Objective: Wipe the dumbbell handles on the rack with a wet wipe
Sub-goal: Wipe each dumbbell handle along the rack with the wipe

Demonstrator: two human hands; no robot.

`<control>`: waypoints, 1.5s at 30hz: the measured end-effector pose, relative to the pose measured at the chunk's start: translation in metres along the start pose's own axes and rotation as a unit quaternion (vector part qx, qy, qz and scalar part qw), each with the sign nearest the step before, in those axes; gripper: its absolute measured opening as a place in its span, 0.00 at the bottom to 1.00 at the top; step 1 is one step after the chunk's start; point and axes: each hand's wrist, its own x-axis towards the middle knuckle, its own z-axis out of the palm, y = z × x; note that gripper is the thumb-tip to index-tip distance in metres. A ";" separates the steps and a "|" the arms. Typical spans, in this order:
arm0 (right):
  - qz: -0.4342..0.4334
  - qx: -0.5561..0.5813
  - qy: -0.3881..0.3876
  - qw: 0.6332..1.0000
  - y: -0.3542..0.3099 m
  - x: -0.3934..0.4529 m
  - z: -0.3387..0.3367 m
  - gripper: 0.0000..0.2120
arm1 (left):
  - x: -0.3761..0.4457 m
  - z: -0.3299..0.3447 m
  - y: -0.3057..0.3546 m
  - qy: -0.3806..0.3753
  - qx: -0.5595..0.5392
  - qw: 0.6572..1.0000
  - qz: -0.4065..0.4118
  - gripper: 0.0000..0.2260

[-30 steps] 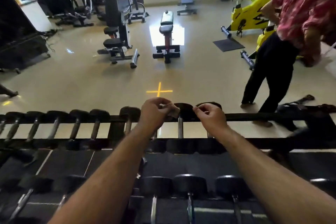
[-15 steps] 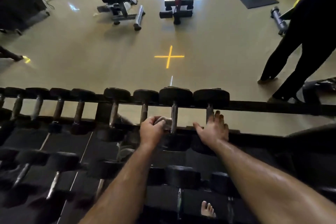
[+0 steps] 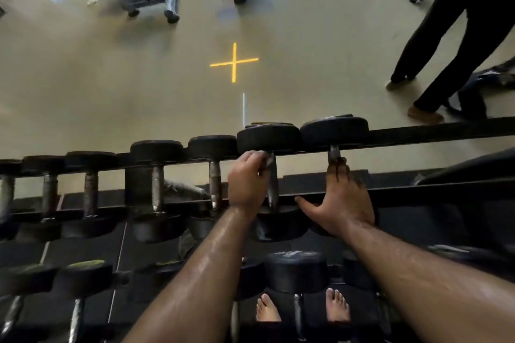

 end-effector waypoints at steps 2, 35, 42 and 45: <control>0.000 -0.013 -0.004 1.000 -0.001 0.002 0.000 0.64 | 0.006 0.001 -0.006 -0.028 0.036 0.996 0.075 0.06; -0.008 -0.062 -0.076 0.995 -0.015 -0.002 -0.015 0.83 | 0.023 -0.003 -0.007 -0.482 0.070 0.860 0.152 0.09; -0.006 -0.066 -0.083 0.994 -0.015 -0.005 -0.017 0.83 | 0.019 0.007 0.019 -0.463 0.169 0.863 0.111 0.10; -0.007 -0.073 -0.089 0.993 -0.016 -0.005 -0.019 0.83 | 0.026 -0.013 0.002 -0.515 0.115 0.847 0.065 0.08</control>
